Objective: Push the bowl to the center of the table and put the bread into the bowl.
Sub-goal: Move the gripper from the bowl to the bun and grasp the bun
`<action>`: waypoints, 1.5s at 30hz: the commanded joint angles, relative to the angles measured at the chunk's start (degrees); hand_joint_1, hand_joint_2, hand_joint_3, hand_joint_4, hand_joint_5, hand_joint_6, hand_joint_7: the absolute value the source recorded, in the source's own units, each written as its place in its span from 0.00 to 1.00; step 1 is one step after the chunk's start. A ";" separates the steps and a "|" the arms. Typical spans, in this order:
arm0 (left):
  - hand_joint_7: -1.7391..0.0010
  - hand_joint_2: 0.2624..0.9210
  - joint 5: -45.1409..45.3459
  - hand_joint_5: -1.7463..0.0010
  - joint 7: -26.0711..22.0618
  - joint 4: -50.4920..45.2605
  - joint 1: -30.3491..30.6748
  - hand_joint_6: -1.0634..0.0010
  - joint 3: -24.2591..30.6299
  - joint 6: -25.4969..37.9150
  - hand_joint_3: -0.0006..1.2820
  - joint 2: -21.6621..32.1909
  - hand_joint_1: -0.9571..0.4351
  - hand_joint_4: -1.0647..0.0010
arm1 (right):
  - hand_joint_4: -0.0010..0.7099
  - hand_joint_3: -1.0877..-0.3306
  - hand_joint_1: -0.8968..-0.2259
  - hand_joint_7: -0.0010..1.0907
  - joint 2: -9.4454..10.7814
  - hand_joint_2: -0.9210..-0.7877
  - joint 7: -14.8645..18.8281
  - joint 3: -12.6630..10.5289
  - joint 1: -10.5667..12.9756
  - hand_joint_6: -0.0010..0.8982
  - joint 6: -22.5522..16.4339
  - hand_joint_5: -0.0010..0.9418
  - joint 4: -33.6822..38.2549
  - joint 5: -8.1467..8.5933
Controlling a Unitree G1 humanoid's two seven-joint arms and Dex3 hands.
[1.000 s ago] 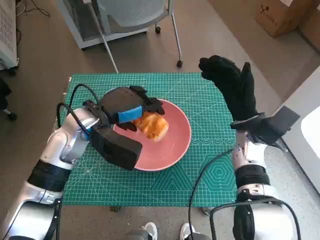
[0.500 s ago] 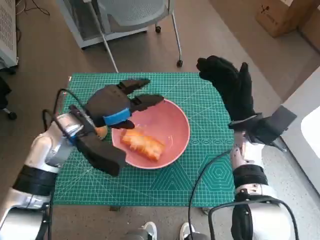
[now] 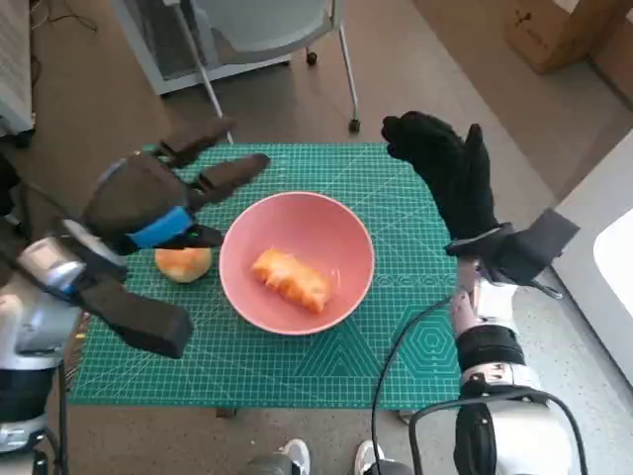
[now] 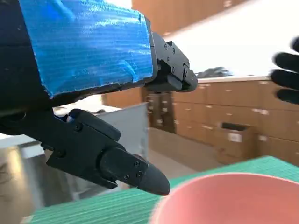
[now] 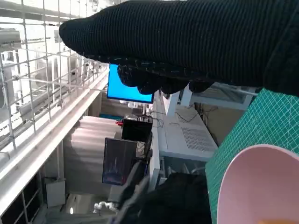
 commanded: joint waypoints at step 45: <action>1.00 0.76 -6.70 1.00 -7.02 19.67 5.07 0.73 -2.19 8.97 0.00 -1.59 0.34 0.88 | 0.23 0.46 0.36 0.00 -2.14 0.00 3.35 -1.42 -1.04 0.32 3.10 0.00 1.54 0.38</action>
